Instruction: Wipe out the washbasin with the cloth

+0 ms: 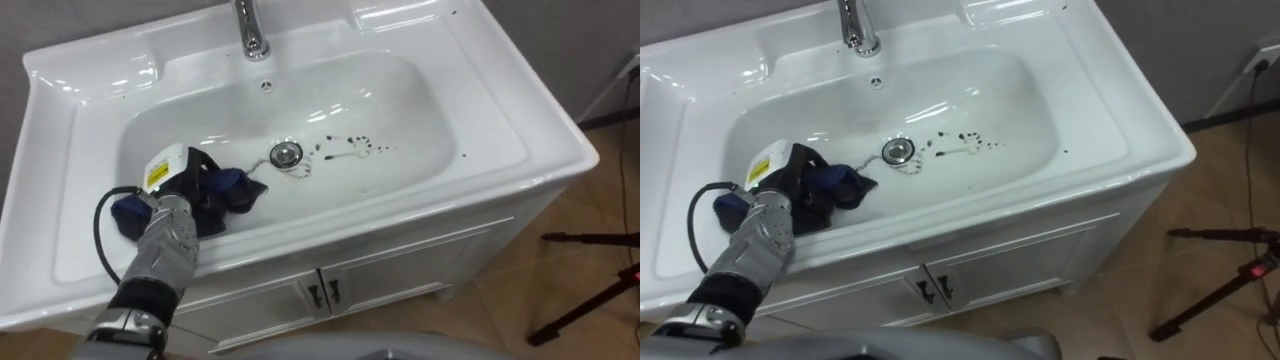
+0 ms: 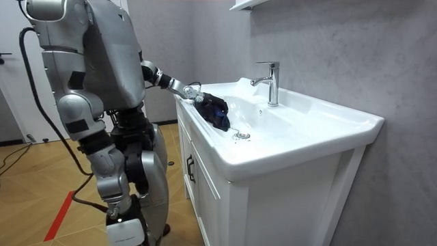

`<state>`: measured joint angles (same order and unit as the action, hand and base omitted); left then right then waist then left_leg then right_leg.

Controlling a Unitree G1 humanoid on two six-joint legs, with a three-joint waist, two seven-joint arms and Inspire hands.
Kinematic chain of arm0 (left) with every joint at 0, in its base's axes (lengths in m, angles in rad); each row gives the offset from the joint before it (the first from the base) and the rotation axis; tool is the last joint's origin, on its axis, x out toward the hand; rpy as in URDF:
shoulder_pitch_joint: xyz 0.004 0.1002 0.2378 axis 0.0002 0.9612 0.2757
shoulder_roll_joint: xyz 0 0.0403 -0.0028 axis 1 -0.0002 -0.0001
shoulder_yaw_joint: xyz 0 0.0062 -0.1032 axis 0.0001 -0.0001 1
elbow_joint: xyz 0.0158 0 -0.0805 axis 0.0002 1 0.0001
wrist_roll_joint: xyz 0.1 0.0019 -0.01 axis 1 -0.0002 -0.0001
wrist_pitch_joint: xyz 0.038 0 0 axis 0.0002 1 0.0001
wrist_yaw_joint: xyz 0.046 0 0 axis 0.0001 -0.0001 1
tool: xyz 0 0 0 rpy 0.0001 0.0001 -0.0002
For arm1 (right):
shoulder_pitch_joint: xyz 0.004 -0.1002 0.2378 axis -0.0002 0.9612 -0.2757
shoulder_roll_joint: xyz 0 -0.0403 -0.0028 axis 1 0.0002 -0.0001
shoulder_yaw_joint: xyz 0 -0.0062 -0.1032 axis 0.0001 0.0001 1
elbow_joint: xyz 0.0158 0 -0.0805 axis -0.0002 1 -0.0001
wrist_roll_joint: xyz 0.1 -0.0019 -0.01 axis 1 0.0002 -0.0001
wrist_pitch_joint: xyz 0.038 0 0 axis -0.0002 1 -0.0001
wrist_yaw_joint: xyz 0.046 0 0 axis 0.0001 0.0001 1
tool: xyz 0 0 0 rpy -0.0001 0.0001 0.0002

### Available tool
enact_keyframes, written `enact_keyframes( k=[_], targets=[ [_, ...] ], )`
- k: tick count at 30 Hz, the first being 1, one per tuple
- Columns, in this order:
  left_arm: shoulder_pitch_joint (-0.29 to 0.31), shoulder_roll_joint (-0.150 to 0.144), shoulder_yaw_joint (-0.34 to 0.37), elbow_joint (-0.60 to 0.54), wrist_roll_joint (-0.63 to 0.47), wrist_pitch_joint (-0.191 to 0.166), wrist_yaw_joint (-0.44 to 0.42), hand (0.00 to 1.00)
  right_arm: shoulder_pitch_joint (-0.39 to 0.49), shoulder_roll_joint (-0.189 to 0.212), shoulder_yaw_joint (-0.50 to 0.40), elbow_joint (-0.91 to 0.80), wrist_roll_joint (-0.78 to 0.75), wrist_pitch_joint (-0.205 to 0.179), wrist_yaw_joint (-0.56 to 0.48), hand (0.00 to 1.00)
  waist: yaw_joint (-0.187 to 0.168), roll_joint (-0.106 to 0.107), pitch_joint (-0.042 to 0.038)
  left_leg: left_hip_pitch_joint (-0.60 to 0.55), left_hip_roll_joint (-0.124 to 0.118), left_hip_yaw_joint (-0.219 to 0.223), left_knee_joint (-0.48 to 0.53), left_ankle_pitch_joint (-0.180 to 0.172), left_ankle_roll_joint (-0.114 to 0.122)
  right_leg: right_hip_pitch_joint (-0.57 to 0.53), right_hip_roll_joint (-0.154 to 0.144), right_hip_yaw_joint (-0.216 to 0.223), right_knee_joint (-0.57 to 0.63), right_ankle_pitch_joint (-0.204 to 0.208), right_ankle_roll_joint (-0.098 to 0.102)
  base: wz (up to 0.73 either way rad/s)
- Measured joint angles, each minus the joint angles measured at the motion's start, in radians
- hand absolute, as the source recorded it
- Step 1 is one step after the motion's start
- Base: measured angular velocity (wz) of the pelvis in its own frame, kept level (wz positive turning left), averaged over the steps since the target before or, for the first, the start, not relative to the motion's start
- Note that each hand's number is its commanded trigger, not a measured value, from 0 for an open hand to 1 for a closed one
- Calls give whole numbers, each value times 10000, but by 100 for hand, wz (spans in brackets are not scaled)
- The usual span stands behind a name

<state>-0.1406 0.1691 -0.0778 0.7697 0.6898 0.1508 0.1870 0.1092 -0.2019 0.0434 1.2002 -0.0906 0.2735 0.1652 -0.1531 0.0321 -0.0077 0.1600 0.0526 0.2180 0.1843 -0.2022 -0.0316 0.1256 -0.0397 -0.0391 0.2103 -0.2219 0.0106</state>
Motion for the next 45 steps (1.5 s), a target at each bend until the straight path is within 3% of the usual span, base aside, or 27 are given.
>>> enact_keyframes(
  k=[6, 11, 16, 25, 29, 31, 35, 40, 45],
  targets=[
    [-340, -77, -12, 442, -683, 2, -18, 100, -140, -5, 18, -63, -21, 326, -117, 0, 203, 8, -5, 91, 28, 111, -82, -12, -15, -86, 21, 74, 159, -18, -15, -6],
    [-576, -313, 76, 749, -1857, 0, -167, 100, -138, -12, 17, -75, -19, 333, -148, 0, 222, 12, -8, 170, 20, 142, -158, -11, -15, -63, 24, 99, 176, -18, -13, 0],
    [-1045, -422, 27, 1012, -3498, -18, -769, 100, -215, -10, 13, -70, -17, 334, -85, 0, 199, -12, -6, -62, 8, 223, 26, -9, -12, -293, -23, 117, 343, -76, -5, 0],
    [-2241, -601, -451, 1885, -5029, -41, -1109, 100, -553, -41, 146, 0, 73, 337, -98, 0, 154, -38, 32, -713, 15, 302, 216, -3, -2, -1035, -55, 159, 658, -80, 0, -1],
    [-2681, -755, -709, 2081, -5779, -52, -1128, 100, -879, -88, 238, 17, 101, 325, -257, 0, -106, -71, 71, -1073, 20, 334, 409, 4, 10, -1342, -42, 260, 710, -40, 27, -2],
    [-2921, -825, -926, 2082, -6069, -100, -1133, 100, -973, -87, 258, 15, 116, 257, -375, 0, -125, -29, 143, -1353, 40, 463, 557, 3, 10, -1657, -43, 381, 838, -17, 31, -16],
    [-3332, -878, -1404, 2318, -7023, -375, -1158, 100, -1302, -218, 324, 259, 135, -163, -427, 0, -773, 203, 257, -1679, 41, 565, 601, 5, 11, -2014, -44, 472, 863, 39, 45, -7],
    [-3885, -1062, -1785, 2827, -7615, -638, -1158, 100, -1478, -299, 507, 414, 525, -349, -549, 0, -1272, 398, 260, -1745, 45, 963, 541, 5, 11, -2235, -46, 641, 882, 38, 53, -14],
    [-4499, -1088, -2172, 3111, -7728, -842, -1156, 100, -1722, -298, 706, 585, 874, -458, -812, 0, -1488, 500, 296, -2074, 33, 987, 560, 5, 12, -2634, -60, 660, 1031, 39, 55, 0]
  ],
)
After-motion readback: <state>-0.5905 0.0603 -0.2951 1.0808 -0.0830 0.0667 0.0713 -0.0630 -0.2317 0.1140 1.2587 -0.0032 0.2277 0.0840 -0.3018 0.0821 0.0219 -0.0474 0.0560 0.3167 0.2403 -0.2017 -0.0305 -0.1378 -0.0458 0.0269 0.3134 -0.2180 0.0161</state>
